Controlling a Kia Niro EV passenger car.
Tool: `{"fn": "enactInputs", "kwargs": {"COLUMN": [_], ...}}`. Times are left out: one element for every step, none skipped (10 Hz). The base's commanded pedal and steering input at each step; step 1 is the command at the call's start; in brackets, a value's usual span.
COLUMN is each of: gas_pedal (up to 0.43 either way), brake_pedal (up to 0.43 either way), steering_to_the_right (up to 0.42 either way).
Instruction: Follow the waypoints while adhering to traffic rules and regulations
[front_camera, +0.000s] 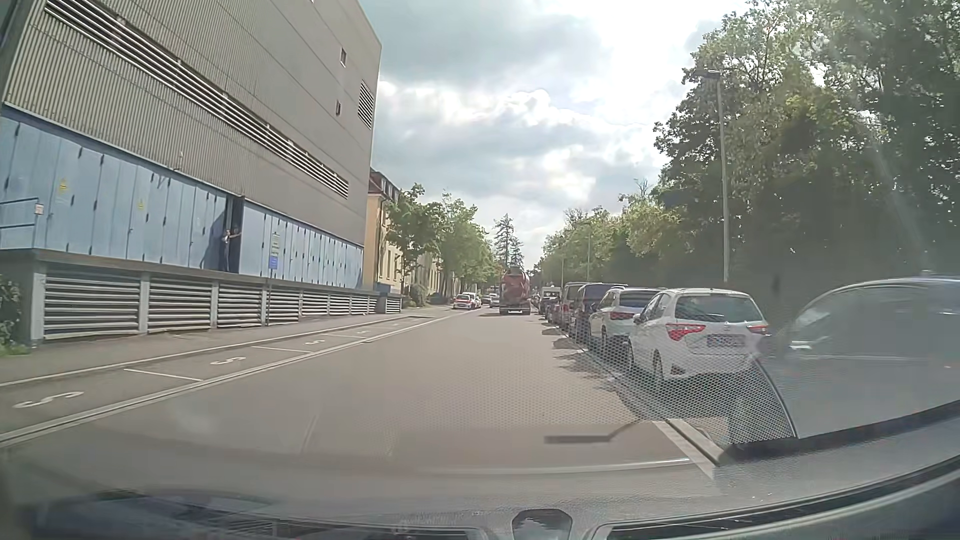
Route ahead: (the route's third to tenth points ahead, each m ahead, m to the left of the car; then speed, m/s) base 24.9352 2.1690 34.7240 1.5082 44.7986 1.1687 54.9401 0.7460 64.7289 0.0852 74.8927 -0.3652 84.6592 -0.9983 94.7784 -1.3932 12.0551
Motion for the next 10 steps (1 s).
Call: {"fn": "enactInputs", "kwargs": {"gas_pedal": [0.087, 0.087, 0.087, 0.087, 0.087, 0.087, 0.087, 0.087, 0.079, 0.079], "brake_pedal": [0.0, 0.0, 0.0, 0.0, 0.0, 0.0, 0.0, 0.0, 0.0, 0.0], "steering_to_the_right": [0.022, 0.021, 0.018, 0.013, 0.01, 0.01, 0.008, 0.005, 0.003, 0.003]}}
